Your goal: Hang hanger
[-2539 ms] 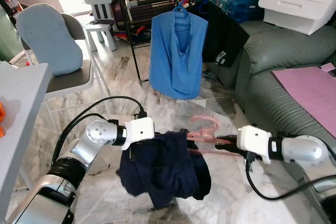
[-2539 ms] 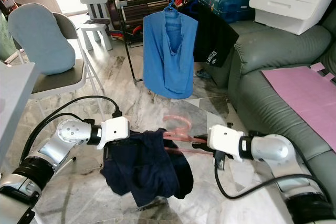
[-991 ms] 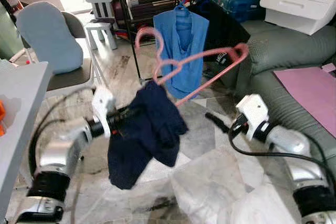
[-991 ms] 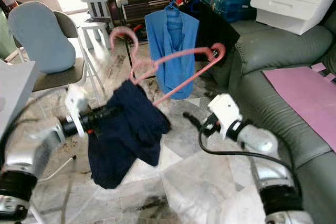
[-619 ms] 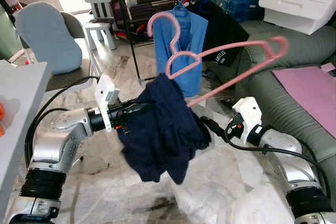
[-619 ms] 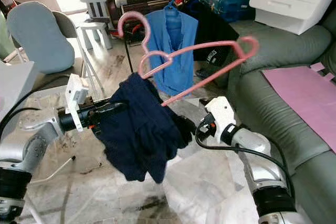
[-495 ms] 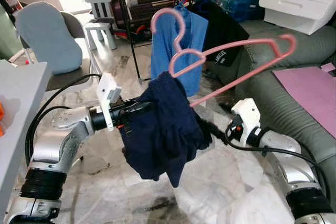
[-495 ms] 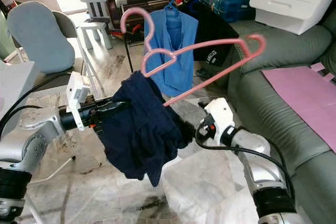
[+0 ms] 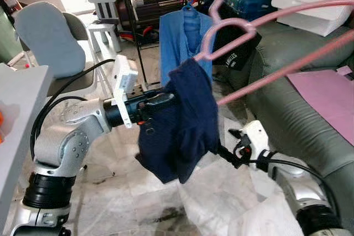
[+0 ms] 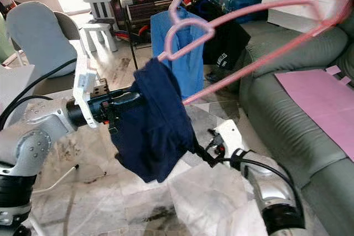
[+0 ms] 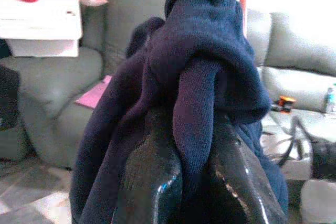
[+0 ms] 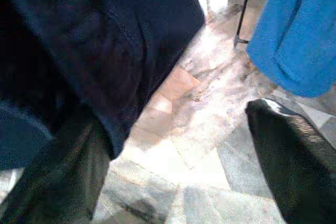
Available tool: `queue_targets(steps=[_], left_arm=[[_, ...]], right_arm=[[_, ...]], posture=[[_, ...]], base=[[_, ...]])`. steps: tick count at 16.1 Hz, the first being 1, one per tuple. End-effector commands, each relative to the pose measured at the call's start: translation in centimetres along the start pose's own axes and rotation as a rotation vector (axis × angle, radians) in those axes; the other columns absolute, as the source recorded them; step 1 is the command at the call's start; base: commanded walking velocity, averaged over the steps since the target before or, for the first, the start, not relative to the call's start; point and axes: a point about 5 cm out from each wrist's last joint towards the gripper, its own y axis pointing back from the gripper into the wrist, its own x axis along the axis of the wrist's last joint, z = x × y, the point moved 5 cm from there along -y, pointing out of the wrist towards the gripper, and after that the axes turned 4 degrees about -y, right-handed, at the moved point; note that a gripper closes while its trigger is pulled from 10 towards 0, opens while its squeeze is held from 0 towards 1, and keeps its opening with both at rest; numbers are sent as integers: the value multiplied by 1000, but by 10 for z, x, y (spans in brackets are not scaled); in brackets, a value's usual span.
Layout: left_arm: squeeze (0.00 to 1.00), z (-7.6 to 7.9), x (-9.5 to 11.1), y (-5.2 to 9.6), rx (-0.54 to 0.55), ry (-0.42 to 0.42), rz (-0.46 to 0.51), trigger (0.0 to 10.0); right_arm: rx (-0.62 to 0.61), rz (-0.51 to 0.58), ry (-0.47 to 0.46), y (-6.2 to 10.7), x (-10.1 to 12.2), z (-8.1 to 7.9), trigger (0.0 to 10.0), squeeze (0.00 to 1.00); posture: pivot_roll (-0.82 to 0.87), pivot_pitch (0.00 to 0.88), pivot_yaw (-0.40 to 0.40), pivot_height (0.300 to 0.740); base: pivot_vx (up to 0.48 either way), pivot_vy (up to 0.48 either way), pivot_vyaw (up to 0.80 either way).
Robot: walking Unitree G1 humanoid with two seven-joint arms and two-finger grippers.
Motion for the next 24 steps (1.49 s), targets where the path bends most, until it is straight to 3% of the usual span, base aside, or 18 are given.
queue_targets(steps=[1,4,5,6,8,9,11,12,13,15,16,19,22,24], left_arm=[[0,11,24,-3,-51,-44,54,0],[0,16,28,-4,-62,-29,66,0],[0,15,26,-2,-50,-22,64,0],[0,11,21,1,-25,-9,51,0],[0,6,13,6,6,0,33,0],[0,-5,-2,16,72,32,4,0],[0,-14,-13,24,133,42,-14,0],[0,-23,-27,32,198,41,-40,0],[0,-26,-31,34,217,36,-51,0],[0,-34,-55,49,296,-13,-126,0],[0,-35,-58,51,305,-19,-131,0],[0,-24,-77,55,264,4,-182,0],[0,-16,-89,59,219,-2,-229,0],[0,-18,-109,72,222,-29,-311,0]], right_arm=[[-16,14,-1,-2,7,4,0,0],[-53,0,-25,1,3,13,0,0],[-102,2,-39,5,2,22,0,0],[-193,16,-76,11,3,39,0,0],[-288,39,-127,18,6,56,0,0],[-448,102,-183,34,18,86,0,0],[-545,141,-200,46,27,104,0,0],[-619,209,-191,57,47,119,0,0],[-636,232,-189,60,54,122,0,0],[-692,353,-182,67,95,134,0,0],[-699,370,-182,68,101,135,0,0],[-725,462,-203,67,140,140,0,0],[-734,487,-198,64,157,140,0,0],[-746,506,-166,65,168,140,0,0]], posture=[[-90,30,63,740],[-94,31,58,740],[-98,31,57,740],[-100,30,55,740],[-103,30,55,740],[-112,31,55,740],[-113,30,55,740],[-118,31,53,740],[-118,32,53,740],[-121,34,54,740],[-122,33,54,740],[-125,33,55,740],[-124,30,50,740],[-129,31,49,740]], base=[[0,0,0],[0,0,0],[0,0,0],[0,0,0],[0,0,0],[0,0,0],[0,0,0],[0,0,0],[0,0,0],[0,0,0],[0,0,0],[0,0,0],[0,0,0],[0,0,0]])
